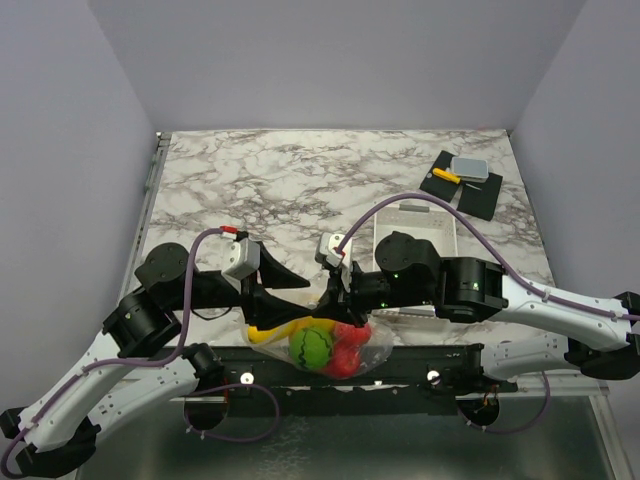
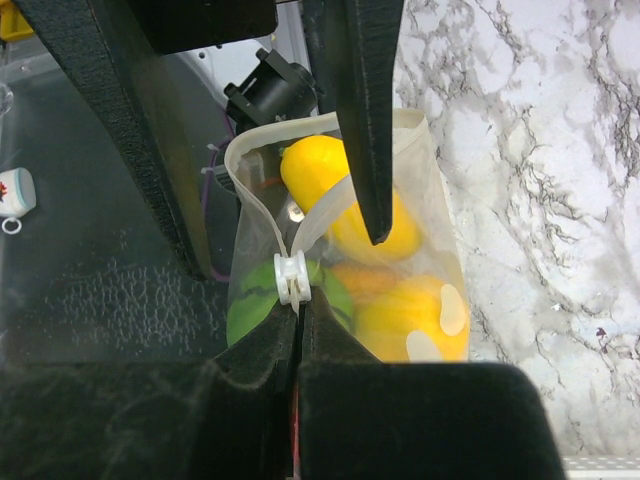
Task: Place the food in the zip-top bag and seal the zipper
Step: Zip the zipper food storage bag at the center of the board.
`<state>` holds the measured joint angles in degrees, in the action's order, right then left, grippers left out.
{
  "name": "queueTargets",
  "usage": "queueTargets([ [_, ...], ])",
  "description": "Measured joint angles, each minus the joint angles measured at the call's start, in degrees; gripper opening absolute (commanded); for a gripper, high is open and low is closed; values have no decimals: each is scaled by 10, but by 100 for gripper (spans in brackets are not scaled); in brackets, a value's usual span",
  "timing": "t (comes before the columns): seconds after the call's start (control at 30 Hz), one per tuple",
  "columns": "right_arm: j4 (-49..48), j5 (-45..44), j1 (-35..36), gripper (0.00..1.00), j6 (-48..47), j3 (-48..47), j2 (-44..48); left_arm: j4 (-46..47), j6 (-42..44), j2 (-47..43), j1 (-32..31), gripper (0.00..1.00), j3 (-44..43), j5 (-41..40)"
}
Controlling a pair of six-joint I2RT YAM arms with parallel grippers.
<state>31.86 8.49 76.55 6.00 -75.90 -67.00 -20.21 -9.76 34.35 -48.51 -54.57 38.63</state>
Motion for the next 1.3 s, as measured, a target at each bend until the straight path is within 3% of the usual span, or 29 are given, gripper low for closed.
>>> queueTargets([
  [0.33,8,2,0,1,0,0,0,8,0,8,0,46,9,28],
  [0.73,8,2,0,1,0,0,0,9,0,20,0,21,23,45],
  [0.93,8,2,0,1,0,0,0,8,1,21,0,0,23,47],
  [1.3,8,-5,0,1,0,1,8,12,2,20,0,0,24,49],
])
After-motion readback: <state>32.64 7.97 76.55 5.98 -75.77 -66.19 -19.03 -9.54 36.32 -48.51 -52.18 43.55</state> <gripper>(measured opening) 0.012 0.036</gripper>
